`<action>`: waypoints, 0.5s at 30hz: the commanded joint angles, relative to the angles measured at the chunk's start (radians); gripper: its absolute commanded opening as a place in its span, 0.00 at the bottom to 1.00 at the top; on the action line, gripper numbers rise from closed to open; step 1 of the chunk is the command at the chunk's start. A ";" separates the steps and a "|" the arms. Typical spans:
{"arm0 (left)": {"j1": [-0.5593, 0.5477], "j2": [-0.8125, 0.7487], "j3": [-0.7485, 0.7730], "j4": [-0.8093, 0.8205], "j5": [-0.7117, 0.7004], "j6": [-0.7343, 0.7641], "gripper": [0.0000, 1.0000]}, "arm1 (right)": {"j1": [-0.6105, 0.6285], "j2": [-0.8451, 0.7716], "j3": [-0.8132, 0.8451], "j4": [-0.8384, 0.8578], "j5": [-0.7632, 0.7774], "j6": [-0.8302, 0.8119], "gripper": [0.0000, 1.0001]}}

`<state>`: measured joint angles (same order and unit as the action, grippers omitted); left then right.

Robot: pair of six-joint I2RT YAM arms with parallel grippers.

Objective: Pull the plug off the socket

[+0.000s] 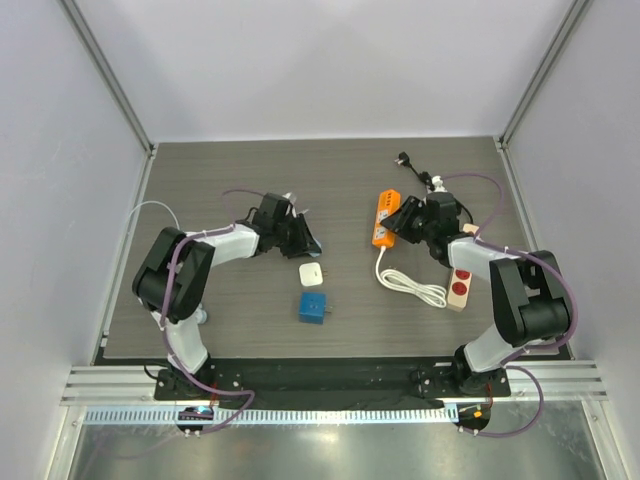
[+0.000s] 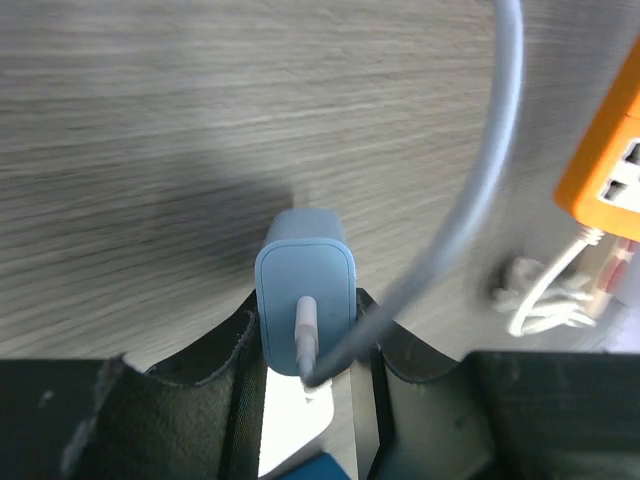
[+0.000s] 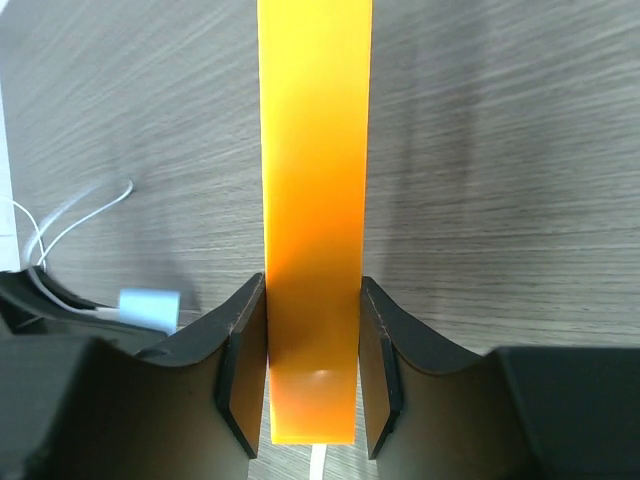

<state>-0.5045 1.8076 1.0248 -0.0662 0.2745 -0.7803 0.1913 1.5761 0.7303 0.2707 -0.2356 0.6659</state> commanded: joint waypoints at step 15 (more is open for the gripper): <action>-0.002 0.049 -0.028 0.174 0.161 -0.030 0.53 | -0.036 -0.004 0.037 -0.004 0.096 -0.092 0.10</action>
<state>-0.5083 1.8759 0.9768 0.1310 0.4419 -0.8333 0.1677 1.5665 0.7303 0.2420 -0.1703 0.6258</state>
